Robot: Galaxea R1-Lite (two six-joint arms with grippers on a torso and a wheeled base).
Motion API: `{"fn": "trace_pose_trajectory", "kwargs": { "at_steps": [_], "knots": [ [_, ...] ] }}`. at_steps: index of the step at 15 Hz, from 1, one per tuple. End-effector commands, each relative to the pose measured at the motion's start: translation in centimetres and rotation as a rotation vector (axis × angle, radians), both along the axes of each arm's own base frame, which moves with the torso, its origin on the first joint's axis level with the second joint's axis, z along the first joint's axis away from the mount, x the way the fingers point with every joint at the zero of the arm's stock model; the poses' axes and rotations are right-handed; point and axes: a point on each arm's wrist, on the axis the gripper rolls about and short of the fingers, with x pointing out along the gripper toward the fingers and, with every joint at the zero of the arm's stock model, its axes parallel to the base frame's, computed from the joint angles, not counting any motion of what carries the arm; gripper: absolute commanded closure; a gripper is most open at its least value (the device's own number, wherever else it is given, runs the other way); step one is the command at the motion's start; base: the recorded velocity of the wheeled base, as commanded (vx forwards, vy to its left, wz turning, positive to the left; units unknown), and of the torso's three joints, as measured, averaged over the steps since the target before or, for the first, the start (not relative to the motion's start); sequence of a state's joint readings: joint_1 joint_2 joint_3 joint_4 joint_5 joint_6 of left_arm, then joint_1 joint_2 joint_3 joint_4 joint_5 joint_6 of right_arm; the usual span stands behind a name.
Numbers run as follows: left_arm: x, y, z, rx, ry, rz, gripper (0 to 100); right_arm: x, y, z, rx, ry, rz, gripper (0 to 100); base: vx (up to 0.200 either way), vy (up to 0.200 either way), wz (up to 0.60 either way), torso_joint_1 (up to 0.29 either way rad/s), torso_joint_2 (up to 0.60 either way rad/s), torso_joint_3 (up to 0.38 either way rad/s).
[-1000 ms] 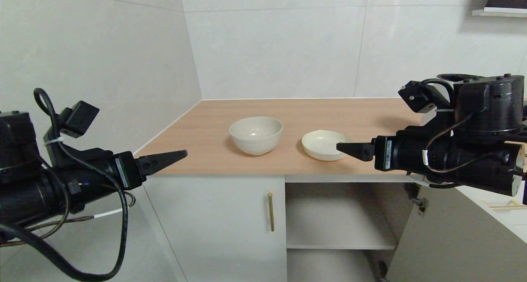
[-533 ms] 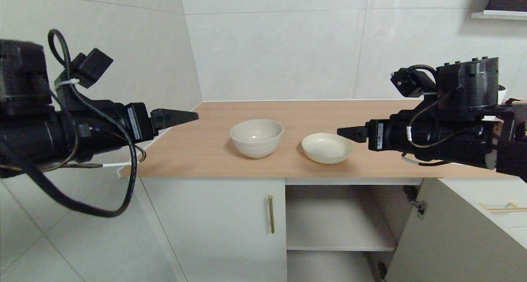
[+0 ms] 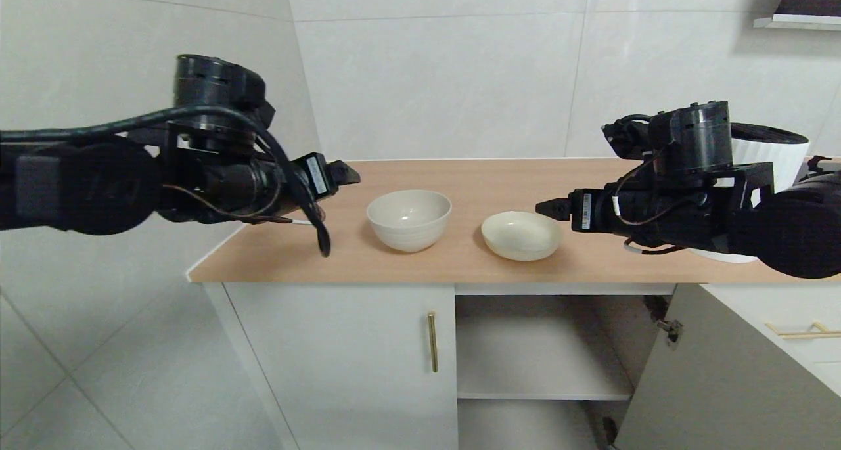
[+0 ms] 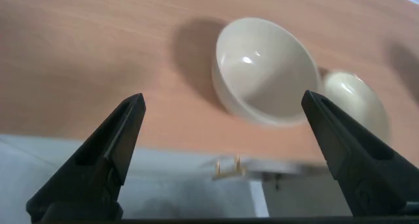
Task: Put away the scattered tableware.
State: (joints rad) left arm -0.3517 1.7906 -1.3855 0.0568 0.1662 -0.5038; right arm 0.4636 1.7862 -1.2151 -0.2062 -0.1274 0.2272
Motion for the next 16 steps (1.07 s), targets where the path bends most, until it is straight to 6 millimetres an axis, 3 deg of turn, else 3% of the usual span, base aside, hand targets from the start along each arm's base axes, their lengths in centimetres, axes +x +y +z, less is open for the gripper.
{"fn": "trace_pose_trajectory", "kwargs": {
  "at_steps": [1,5,11,12,16],
  "knots": [
    [2.9,-2.0,-3.0,0.019,0.052,0.005,0,0.2,0.1,-0.3,-0.002,0.007,0.001,0,0.0,0.0,0.0,0.0,0.0,0.0],
    [5.3,-2.9,-5.7,0.021,0.03,0.024,0,0.0,0.0,-0.1,0.01,0.003,-0.011,0,0.0,0.0,0.0,0.0,0.0,0.0],
    [6.3,-3.6,-7.4,0.035,0.059,0.017,0,0.1,0.1,-0.2,0.008,0.005,-0.016,0,0.0,0.0,0.0,0.0,0.0,0.0],
    [6.2,-3.9,-7.4,0.033,0.06,0.009,100,0.1,0.1,-0.2,0.008,0.005,-0.014,0,0.0,0.0,0.0,0.0,0.0,0.0],
    [6.0,-4.2,-7.4,0.034,0.061,0.001,100,0.1,0.1,-0.1,0.014,0.004,-0.017,0,0.0,0.0,0.0,0.0,0.0,0.0]
  ]
}}
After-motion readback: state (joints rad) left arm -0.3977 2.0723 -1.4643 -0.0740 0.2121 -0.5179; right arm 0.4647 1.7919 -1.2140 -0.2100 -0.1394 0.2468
